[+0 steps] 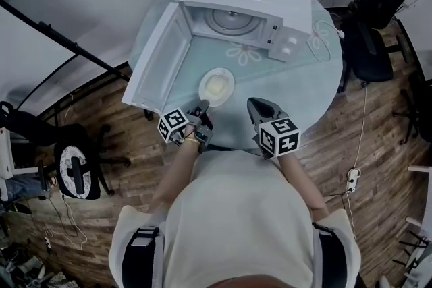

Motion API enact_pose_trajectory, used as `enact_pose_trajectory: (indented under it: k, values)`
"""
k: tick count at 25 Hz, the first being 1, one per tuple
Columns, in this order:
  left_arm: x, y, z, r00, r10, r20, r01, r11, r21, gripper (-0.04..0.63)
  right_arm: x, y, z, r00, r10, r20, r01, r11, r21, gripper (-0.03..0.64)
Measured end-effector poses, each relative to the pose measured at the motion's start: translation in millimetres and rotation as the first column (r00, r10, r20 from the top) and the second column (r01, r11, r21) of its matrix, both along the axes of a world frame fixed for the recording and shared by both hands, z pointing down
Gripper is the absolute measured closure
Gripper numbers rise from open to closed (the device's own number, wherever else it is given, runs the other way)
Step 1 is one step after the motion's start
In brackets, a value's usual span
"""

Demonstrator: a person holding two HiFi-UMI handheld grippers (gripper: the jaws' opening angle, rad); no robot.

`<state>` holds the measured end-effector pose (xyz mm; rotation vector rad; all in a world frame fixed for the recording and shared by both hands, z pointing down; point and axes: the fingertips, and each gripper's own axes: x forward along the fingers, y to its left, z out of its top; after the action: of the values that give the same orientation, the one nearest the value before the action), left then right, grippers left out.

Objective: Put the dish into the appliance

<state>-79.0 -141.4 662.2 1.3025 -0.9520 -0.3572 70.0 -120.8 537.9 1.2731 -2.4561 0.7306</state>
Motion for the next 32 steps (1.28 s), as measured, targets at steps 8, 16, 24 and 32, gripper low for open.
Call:
enact_pose_trajectory:
  k: [8,16,24,32]
  values:
    - [5.7,-20.0,-13.5,0.999,-0.018,-0.048,0.020,0.999,0.040,0.569,3.4,-2.6,1.7,1.000,0.007,-0.003,-0.007,1.000,-0.003,0.611]
    - [20.6,-58.7,-30.5,0.998,0.007,-0.056,-0.002,0.997,0.083,0.569,9.2,-12.5,3.0,1.000,0.030,-0.007,-0.030,1.000,-0.005,0.611]
    - [33.0,-91.2,-34.6,0.997,0.016,-0.071,-0.009,0.996,0.088,0.569,18.6,-26.6,6.7,0.998,0.058,-0.009,-0.058,0.998,-0.014,0.611]
    - [37.6,-117.9,-42.5,0.996,0.021,-0.087,-0.012,0.994,0.105,0.568,21.9,-34.5,12.6,0.998,0.065,-0.013,-0.066,0.997,-0.041,0.611]
